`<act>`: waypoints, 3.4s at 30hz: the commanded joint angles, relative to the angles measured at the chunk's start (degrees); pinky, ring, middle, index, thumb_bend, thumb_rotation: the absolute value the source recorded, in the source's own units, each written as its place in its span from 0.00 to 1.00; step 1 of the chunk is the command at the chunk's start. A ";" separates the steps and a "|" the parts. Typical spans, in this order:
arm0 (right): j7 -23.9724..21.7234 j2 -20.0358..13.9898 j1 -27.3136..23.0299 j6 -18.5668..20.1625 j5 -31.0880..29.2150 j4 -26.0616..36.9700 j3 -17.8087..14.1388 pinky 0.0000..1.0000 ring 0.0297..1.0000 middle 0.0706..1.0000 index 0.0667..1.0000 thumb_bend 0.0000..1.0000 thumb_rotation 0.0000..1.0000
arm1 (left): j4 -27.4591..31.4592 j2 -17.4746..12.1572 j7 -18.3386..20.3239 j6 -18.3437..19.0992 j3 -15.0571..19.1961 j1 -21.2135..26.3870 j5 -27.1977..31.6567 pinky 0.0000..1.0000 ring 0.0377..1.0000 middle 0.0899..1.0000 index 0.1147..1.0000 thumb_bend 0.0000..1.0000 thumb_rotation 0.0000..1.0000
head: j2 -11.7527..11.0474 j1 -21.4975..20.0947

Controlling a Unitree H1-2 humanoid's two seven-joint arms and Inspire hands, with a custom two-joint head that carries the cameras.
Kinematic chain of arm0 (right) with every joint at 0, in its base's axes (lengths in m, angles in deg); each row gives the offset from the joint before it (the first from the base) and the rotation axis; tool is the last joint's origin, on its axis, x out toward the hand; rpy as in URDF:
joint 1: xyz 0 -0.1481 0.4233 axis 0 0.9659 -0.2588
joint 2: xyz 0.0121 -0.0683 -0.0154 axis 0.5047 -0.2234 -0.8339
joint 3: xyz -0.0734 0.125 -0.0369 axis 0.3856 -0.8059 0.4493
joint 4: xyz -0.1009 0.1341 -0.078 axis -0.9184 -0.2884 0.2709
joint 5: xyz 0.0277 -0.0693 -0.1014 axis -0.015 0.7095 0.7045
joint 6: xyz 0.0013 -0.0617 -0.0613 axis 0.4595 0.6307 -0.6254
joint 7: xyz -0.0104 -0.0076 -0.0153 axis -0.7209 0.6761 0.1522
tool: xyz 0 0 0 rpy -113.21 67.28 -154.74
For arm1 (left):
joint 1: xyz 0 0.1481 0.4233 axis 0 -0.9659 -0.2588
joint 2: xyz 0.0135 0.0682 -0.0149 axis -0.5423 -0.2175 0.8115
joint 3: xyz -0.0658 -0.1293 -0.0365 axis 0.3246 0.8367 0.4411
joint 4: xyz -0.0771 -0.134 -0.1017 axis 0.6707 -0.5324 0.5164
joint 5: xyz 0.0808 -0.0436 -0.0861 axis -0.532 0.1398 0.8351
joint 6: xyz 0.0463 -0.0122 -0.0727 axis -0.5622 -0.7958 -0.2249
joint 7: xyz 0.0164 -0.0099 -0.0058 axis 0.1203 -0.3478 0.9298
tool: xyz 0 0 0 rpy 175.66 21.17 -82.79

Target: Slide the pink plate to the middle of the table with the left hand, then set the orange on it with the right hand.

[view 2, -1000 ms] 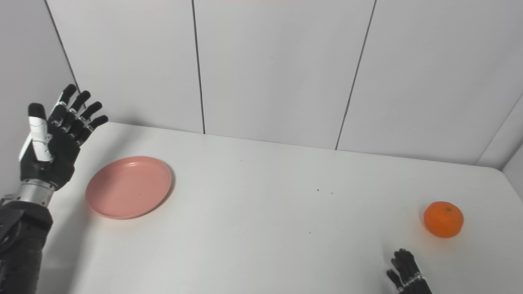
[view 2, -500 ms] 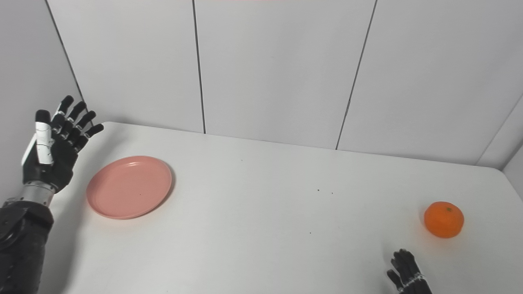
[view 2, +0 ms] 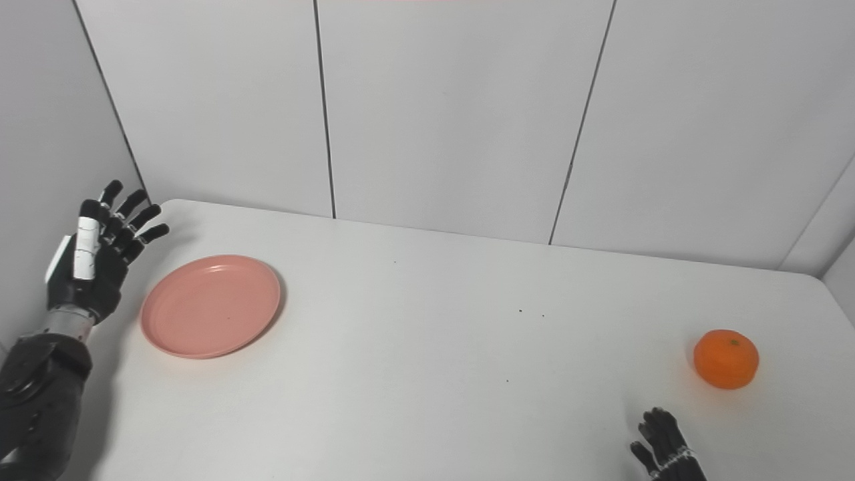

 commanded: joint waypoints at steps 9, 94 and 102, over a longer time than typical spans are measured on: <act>1.39 0.11 -0.42 3.63 1.51 -3.18 0.44 0.93 0.95 0.93 0.92 0.86 0.87 | -11.32 -4.91 5.34 -7.15 0.42 5.67 -0.39 0.70 0.80 0.90 0.92 1.00 0.77 | 0.48 -0.09; 2.72 0.20 0.64 4.19 2.29 -0.82 1.59 0.92 0.94 0.93 0.90 0.86 0.85 | 7.54 7.90 3.70 11.09 -2.75 -3.52 2.02 0.89 0.94 0.98 1.00 0.92 0.86 | 1.97 -2.14; 2.59 0.04 0.82 4.11 2.09 -0.66 1.74 0.92 0.95 0.93 0.90 0.85 0.85 | 14.33 10.08 0.56 15.78 -3.57 -5.58 1.58 0.85 0.92 0.98 1.00 0.96 0.86 | 2.14 -2.38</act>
